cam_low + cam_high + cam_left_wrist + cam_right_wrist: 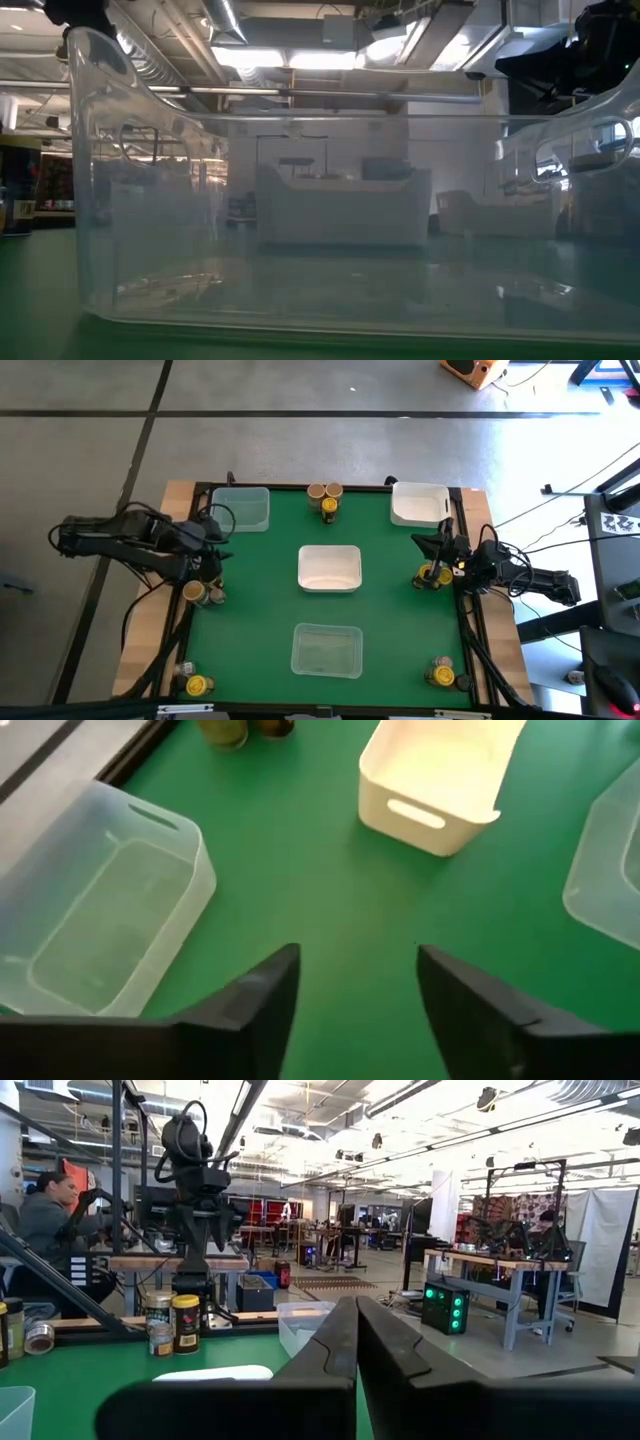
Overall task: Sort spices by type
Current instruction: Put the middle left yellow seasoning bottle into the top transparent bin
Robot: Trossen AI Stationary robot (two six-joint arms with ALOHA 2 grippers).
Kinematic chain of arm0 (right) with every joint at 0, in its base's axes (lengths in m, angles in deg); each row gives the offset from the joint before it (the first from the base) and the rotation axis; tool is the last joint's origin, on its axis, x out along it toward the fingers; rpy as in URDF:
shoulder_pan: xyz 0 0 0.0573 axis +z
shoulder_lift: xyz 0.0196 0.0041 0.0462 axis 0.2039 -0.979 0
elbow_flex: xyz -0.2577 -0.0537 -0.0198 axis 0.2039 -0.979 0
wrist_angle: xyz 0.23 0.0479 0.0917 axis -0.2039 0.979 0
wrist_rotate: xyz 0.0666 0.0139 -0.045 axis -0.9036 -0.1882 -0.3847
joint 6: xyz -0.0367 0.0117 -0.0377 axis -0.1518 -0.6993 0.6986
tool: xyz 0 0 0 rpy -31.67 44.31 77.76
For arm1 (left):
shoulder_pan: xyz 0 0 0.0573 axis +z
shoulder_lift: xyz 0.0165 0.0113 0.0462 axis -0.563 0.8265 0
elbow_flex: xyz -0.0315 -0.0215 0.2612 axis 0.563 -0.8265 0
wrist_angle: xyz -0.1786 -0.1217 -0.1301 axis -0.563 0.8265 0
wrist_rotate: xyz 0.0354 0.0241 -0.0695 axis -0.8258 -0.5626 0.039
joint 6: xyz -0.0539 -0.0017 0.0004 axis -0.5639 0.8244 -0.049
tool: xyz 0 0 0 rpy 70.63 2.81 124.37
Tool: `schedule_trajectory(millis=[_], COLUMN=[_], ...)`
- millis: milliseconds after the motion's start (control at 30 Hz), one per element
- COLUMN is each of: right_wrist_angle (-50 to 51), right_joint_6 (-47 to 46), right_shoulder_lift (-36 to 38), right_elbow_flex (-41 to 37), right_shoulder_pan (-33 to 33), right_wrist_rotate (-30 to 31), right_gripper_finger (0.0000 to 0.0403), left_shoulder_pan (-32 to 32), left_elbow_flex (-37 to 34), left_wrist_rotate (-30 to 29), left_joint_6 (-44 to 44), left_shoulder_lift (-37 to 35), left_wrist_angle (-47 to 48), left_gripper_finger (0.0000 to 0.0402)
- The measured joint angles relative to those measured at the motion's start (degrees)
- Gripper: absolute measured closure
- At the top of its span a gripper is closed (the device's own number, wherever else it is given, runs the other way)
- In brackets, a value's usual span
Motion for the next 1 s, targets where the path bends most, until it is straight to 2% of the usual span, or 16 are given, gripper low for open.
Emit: schedule_trajectory(millis=[100, 200, 333, 500, 1000], right_wrist_angle=[0.0, 0.0, 0.5, 1.0, 2.0], right_joint_6=[0.0, 0.0, 0.0, 0.0, -0.1], right_shoulder_lift=[0.0, 0.0, 0.0, 0.0, 0.0], right_elbow_flex=[0.0, 0.0, 0.0, -0.1, -0.2], right_shoulder_pan=[0.0, 0.0, 0.0, 0.0, 0.0], right_wrist_rotate=[0.0, 0.0, 0.0, 0.0, 0.0], right_gripper_finger=[0.0395, 0.0395, 0.0395, 0.0395, 0.0395], left_shoulder_pan=[0.8, 1.1, 1.0, 1.0, 1.0], left_elbow_flex=[0.0, 0.7, 2.3, 1.9, -3.5], left_wrist_rotate=[2.8, 5.9, 8.0, 10.5, 11.2], left_joint_6=[2.2, 2.6, -1.0, -6.7, -22.5], left_shoulder_lift=[3.4, 7.1, 11.5, 13.6, 13.7], left_wrist_angle=[0.2, 3.3, 8.9, 13.7, 19.9], left_gripper_finger=[0.0144, 0.0124, 0.0120, 0.0119, 0.0119])
